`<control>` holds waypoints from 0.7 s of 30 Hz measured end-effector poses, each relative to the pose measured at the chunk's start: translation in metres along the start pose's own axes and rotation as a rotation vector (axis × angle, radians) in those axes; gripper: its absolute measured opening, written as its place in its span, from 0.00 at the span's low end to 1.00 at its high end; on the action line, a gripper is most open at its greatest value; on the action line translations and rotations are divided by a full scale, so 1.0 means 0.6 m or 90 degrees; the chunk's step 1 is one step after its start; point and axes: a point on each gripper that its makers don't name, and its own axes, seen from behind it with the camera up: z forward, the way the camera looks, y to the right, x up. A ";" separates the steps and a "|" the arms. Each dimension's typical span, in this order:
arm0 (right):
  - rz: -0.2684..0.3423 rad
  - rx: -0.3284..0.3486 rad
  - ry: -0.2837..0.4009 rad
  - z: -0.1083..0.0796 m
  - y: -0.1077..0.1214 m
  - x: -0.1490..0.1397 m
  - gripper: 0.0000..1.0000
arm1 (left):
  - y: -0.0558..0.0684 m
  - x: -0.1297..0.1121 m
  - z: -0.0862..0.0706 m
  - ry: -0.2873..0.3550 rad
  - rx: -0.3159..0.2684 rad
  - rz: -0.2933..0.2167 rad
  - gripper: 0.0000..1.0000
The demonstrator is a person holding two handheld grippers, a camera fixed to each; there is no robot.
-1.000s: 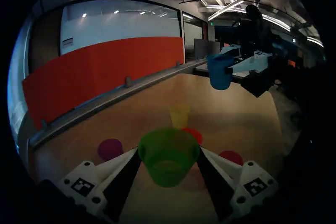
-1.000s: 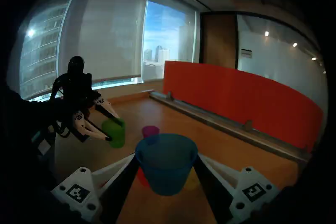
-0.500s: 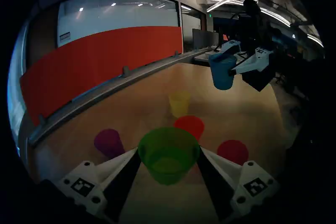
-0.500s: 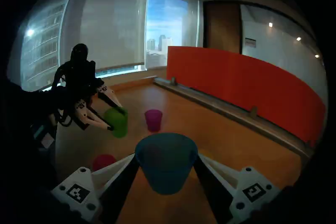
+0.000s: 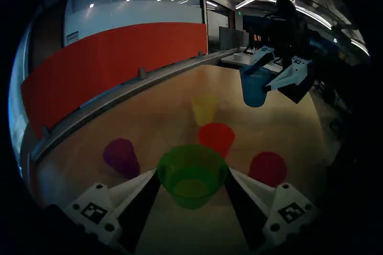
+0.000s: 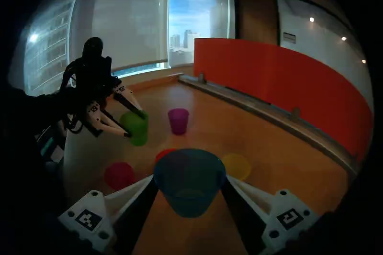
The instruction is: Pour water
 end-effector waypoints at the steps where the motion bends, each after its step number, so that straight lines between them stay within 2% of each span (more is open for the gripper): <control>1: 0.001 0.000 -0.002 0.002 0.000 -0.003 0.91 | 0.000 -0.002 0.001 -0.001 0.000 -0.001 0.88; 21: 0.010 0.003 -0.032 0.027 0.002 -0.054 0.91 | 0.001 -0.055 0.032 -0.032 -0.009 -0.019 0.88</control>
